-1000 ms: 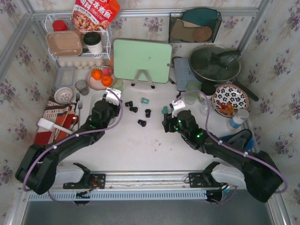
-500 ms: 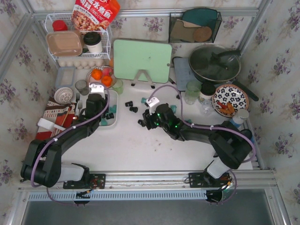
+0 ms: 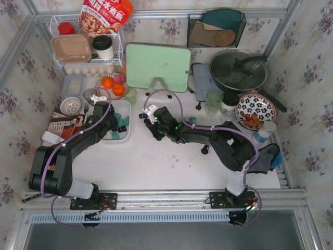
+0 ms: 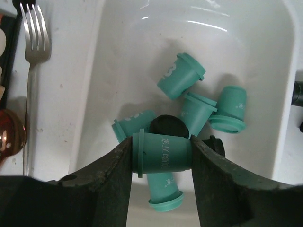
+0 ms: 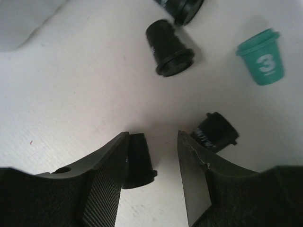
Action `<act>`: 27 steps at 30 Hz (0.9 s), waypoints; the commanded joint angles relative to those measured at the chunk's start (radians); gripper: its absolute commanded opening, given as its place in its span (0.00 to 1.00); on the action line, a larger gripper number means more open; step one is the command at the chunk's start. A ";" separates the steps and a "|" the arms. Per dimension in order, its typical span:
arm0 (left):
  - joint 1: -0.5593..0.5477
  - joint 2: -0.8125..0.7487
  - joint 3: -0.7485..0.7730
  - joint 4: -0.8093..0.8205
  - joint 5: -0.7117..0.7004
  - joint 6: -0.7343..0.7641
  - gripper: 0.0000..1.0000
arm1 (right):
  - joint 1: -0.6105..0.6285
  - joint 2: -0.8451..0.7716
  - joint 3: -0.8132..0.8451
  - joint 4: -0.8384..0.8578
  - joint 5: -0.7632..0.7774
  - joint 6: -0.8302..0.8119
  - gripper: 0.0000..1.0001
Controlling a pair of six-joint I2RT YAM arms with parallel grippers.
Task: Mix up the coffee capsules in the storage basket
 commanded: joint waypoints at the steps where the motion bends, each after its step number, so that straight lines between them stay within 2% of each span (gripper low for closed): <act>1: 0.003 -0.005 0.009 -0.027 0.003 -0.043 0.54 | 0.017 0.044 0.057 -0.143 0.037 -0.024 0.52; 5: 0.003 -0.062 -0.009 -0.019 -0.004 -0.060 0.65 | 0.029 0.069 0.081 -0.177 0.034 -0.028 0.52; 8: 0.003 -0.087 -0.007 -0.034 -0.008 -0.065 0.68 | 0.037 0.091 0.111 -0.215 0.052 -0.035 0.52; 13: 0.000 -0.153 -0.024 -0.028 0.013 -0.068 0.68 | 0.047 0.120 0.140 -0.262 0.090 -0.035 0.51; 17: -0.020 -0.197 -0.036 -0.006 0.048 -0.042 0.68 | 0.048 0.109 0.139 -0.268 0.091 -0.018 0.42; 23: -0.089 -0.221 -0.030 0.022 0.044 0.031 0.67 | 0.048 0.040 0.112 -0.258 0.096 0.000 0.32; 27: -0.141 -0.227 -0.027 0.058 0.051 0.095 0.67 | 0.047 -0.045 0.069 -0.219 0.097 0.021 0.30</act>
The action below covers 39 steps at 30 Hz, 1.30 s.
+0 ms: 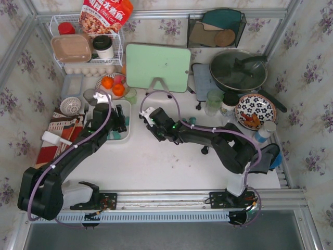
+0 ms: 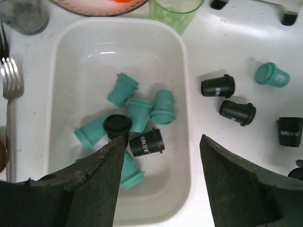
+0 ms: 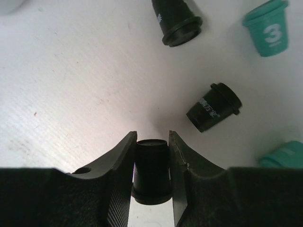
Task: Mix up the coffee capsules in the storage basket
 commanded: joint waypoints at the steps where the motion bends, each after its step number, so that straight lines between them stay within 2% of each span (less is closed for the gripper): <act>1: -0.050 -0.010 0.001 0.093 0.031 0.107 0.67 | 0.000 -0.090 -0.043 0.069 0.007 0.037 0.29; 5: -0.139 -0.027 -0.081 0.311 0.218 0.257 0.68 | -0.012 -0.237 -0.158 0.175 -0.010 0.104 0.28; 8: -0.236 -0.026 -0.157 0.479 0.375 0.456 0.68 | -0.032 -0.400 -0.297 0.317 -0.033 0.186 0.27; 10: -0.290 -0.013 -0.173 0.527 0.434 0.547 0.69 | -0.045 -0.516 -0.387 0.395 -0.038 0.239 0.27; 16: -0.415 0.033 -0.185 0.634 0.584 0.681 0.73 | -0.056 -0.782 -0.583 0.551 -0.032 0.399 0.25; 20: -0.521 0.070 -0.165 0.685 0.559 0.757 0.75 | -0.056 -0.900 -0.702 0.685 -0.034 0.511 0.24; 24: -0.587 0.101 -0.153 0.748 0.515 0.789 0.75 | -0.056 -0.965 -0.774 0.738 -0.002 0.570 0.24; 32: -0.671 0.144 -0.140 0.847 0.396 0.839 0.75 | -0.055 -1.031 -0.845 0.777 0.022 0.651 0.23; 39: -0.694 0.163 -0.137 0.908 0.331 0.840 0.73 | -0.056 -1.075 -0.907 0.815 0.070 0.718 0.23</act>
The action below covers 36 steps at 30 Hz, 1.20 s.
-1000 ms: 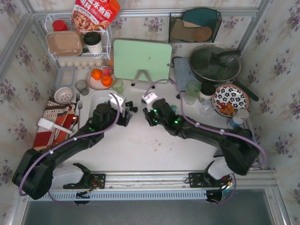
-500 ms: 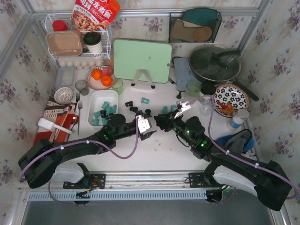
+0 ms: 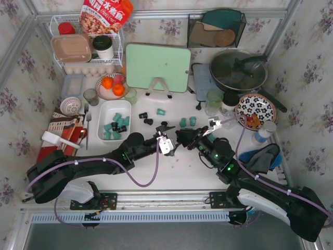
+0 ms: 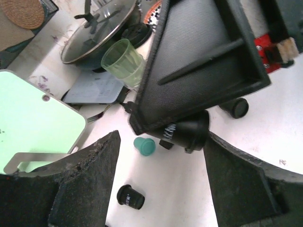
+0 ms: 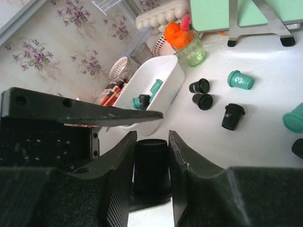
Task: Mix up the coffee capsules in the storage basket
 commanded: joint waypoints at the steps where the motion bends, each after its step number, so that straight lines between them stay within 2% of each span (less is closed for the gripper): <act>1: -0.008 0.010 0.011 0.090 -0.043 0.016 0.72 | 0.000 -0.018 -0.031 0.079 0.050 0.068 0.23; 20: -0.022 0.031 0.000 0.153 -0.028 -0.002 0.68 | 0.000 0.063 -0.045 0.147 -0.041 0.169 0.32; 24: -0.023 0.032 -0.011 0.153 -0.027 0.000 0.66 | 0.001 0.061 -0.040 0.127 -0.063 0.166 0.39; 27: -0.023 0.027 -0.014 0.141 -0.022 0.003 0.57 | 0.001 0.054 -0.038 0.103 -0.076 0.161 0.43; 30: -0.023 0.020 -0.013 0.120 -0.023 0.004 0.36 | 0.000 0.036 -0.036 0.079 -0.076 0.151 0.43; 32: -0.022 0.017 -0.013 0.109 -0.026 0.003 0.26 | 0.001 0.020 -0.026 0.047 -0.071 0.140 0.44; 36: -0.023 0.010 -0.014 0.096 -0.033 0.002 0.24 | 0.001 -0.016 0.000 -0.042 -0.043 0.107 0.53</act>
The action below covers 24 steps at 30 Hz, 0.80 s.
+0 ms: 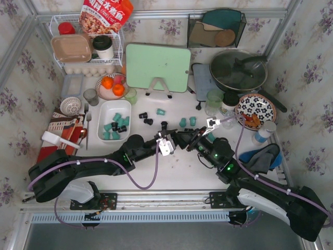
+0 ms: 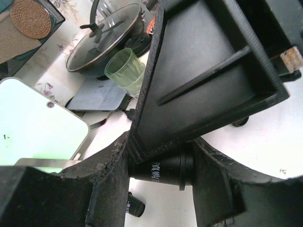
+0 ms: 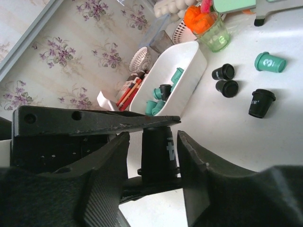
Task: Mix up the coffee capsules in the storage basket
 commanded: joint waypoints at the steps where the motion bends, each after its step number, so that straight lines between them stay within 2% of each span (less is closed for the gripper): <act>1: 0.002 -0.011 -0.002 0.007 -0.007 -0.003 0.24 | 0.001 -0.046 0.029 -0.097 0.040 -0.053 0.55; 7: 0.007 -0.031 -0.005 -0.039 -0.113 0.025 0.23 | 0.001 -0.122 0.085 -0.276 0.119 -0.196 0.59; 12: 0.085 -0.051 0.051 -0.199 -0.285 -0.047 0.23 | 0.000 -0.088 0.179 -0.435 0.205 -0.372 0.59; 15: 0.191 -0.066 0.098 -0.333 -0.398 -0.170 0.23 | 0.000 -0.032 0.224 -0.501 0.258 -0.451 0.59; 19: 0.417 -0.060 0.192 -0.632 -0.460 -0.462 0.24 | -0.001 0.058 0.243 -0.526 0.311 -0.500 0.58; 21: 0.525 -0.037 0.206 -0.689 -0.425 -0.543 0.24 | -0.009 0.105 0.239 -0.506 0.325 -0.503 0.58; 24: 0.624 0.009 0.218 -0.698 -0.429 -0.569 0.25 | -0.036 0.183 0.225 -0.463 0.326 -0.503 0.55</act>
